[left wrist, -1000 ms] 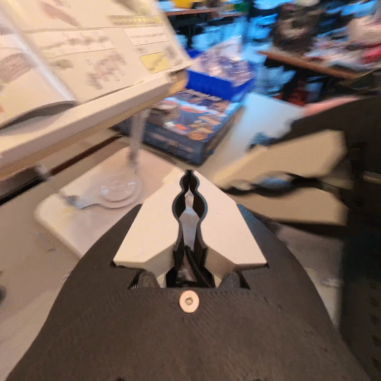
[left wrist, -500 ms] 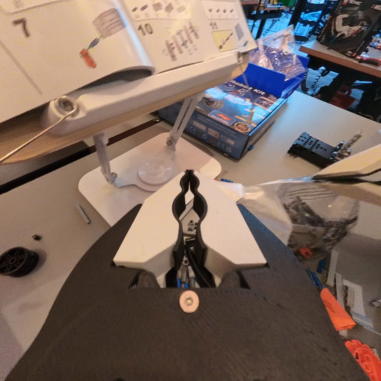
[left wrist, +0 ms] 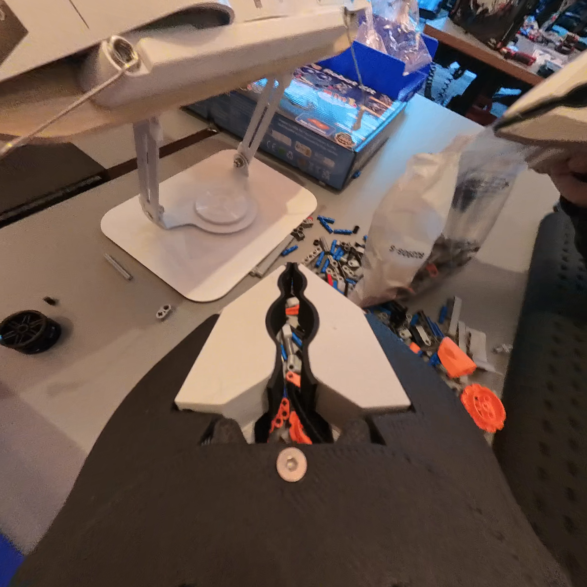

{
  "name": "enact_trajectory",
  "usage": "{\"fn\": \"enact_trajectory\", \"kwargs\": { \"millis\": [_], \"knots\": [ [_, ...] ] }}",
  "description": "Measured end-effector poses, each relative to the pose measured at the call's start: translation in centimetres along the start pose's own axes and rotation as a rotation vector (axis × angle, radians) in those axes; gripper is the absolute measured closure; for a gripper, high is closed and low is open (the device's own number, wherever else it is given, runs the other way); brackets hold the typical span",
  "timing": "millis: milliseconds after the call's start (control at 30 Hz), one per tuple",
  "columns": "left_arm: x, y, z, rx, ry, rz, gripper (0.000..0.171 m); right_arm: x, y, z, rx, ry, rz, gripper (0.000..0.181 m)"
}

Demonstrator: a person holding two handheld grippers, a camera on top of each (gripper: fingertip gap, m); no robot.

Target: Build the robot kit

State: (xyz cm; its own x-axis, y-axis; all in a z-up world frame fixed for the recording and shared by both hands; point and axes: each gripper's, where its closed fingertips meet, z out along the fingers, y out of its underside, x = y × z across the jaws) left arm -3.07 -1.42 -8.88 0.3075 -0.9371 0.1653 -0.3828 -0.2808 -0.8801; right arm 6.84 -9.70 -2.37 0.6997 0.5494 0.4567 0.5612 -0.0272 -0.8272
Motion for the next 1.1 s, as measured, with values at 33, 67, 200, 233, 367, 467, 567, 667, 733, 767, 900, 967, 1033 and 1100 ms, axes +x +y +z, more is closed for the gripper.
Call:
{"fn": "enact_trajectory", "kwargs": {
  "millis": [33, 67, 200, 233, 367, 467, 567, 667, 733, 767, 900, 967, 1033, 1100],
  "knots": [
    [0.5, 0.6, -0.3, -0.025, 0.025, 0.000, 0.171, -0.1, -0.1, 0.0, 0.005, -0.009, 0.002, 0.181],
    [0.4, 1.3, -0.6, -0.050, 0.016, 0.001, 0.171, -0.1, -0.3, -0.1, 0.014, -0.016, 0.005, 0.181],
    [-0.5, 2.0, -2.5, -0.080, -0.031, 0.033, 0.171, -0.1, -0.6, -0.2, 0.024, -0.029, 0.011, 0.181],
    [-0.7, 1.4, -3.4, -0.074, -0.051, 0.051, 0.171, -0.2, -0.6, -0.2, 0.020, -0.032, 0.006, 0.181],
    [-4.0, -1.8, -8.8, -0.050, -0.209, 0.118, 0.171, -0.6, -0.2, 0.2, 0.000, -0.035, -0.021, 0.181],
    [-8.6, -3.1, -13.5, -0.040, -0.324, 0.078, 0.171, -0.7, -0.3, 0.2, 0.011, -0.045, -0.015, 0.181],
    [-11.8, -2.4, -15.8, -0.076, -0.389, 0.057, 0.171, -0.8, -0.4, 0.2, 0.012, -0.047, -0.016, 0.181],
    [-13.3, -1.7, -16.4, -0.087, -0.431, 0.056, 0.171, -1.0, -0.4, 0.2, 0.011, -0.052, -0.020, 0.181],
    [-13.6, -1.4, -16.4, -0.081, -0.440, 0.048, 0.171, -1.2, -0.5, 0.2, 0.010, -0.064, -0.021, 0.181],
    [-13.6, -1.1, -16.3, -0.084, -0.439, 0.046, 0.171, -1.2, -0.5, 0.2, 0.009, -0.063, -0.024, 0.181],
    [-15.0, 0.4, -16.5, -0.140, -0.537, 0.058, 0.148, -1.2, -0.6, 0.2, 0.009, -0.062, -0.024, 0.181],
    [-14.1, -0.4, -16.2, -0.092, -0.512, 0.078, 0.142, -1.3, -0.7, 0.1, 0.013, -0.068, -0.022, 0.181],
    [-12.8, -1.6, -16.0, -0.067, -0.513, 0.133, 0.139, -1.4, -0.8, 0.0, 0.018, -0.077, -0.020, 0.181],
    [-9.1, -3.6, -14.4, -0.002, -0.410, 0.197, 0.142, -1.7, -1.0, 0.0, 0.027, -0.101, -0.016, 0.181]
  ]
}}
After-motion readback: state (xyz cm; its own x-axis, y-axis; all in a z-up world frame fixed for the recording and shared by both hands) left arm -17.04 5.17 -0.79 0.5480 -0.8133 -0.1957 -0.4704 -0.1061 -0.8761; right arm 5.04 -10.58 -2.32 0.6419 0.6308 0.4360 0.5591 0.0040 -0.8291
